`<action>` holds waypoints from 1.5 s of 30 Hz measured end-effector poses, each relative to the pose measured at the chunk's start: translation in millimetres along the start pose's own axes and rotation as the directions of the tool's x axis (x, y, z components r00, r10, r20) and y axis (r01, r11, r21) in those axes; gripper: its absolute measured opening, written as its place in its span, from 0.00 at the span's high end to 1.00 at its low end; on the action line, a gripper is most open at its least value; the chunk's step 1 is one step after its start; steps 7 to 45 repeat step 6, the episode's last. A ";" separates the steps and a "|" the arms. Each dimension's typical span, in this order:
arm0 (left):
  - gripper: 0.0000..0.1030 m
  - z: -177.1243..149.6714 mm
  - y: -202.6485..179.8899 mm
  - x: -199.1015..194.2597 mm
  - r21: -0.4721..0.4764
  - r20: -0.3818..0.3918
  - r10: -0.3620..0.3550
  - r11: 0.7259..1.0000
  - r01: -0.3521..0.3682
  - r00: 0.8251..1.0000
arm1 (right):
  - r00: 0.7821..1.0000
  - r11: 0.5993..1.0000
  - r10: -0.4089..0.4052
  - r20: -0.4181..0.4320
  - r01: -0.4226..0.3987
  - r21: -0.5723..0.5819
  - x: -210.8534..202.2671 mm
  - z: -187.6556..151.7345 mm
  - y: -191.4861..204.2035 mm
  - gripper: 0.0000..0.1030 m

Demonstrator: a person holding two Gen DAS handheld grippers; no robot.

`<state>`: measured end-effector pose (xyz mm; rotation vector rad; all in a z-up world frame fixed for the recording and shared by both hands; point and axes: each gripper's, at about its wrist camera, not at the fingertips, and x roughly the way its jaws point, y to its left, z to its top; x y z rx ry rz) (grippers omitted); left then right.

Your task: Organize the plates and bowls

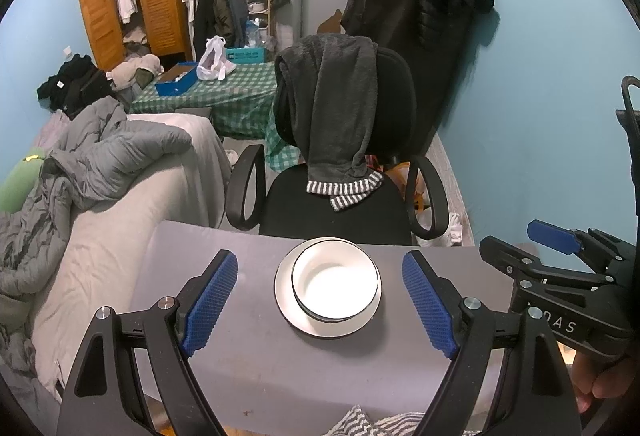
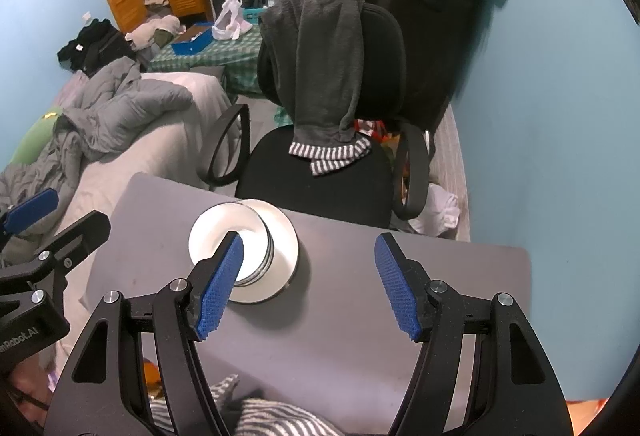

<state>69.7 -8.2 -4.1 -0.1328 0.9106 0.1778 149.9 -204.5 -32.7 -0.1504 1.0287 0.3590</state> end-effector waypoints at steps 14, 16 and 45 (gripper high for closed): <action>0.17 -1.5 3.0 1.9 -0.008 -0.007 -0.010 1.000 0.010 1.000 | 1.000 1.000 -0.002 -0.003 0.002 -0.004 -0.9 -5.5 5.8 0.35; 0.17 -1.5 3.0 1.9 -0.008 -0.007 -0.010 1.000 0.010 1.000 | 1.000 1.000 -0.002 -0.003 0.002 -0.004 -0.9 -5.5 5.8 0.35; 0.17 -1.5 3.0 1.9 -0.008 -0.007 -0.010 1.000 0.010 1.000 | 1.000 1.000 -0.002 -0.003 0.002 -0.004 -0.9 -5.5 5.8 0.35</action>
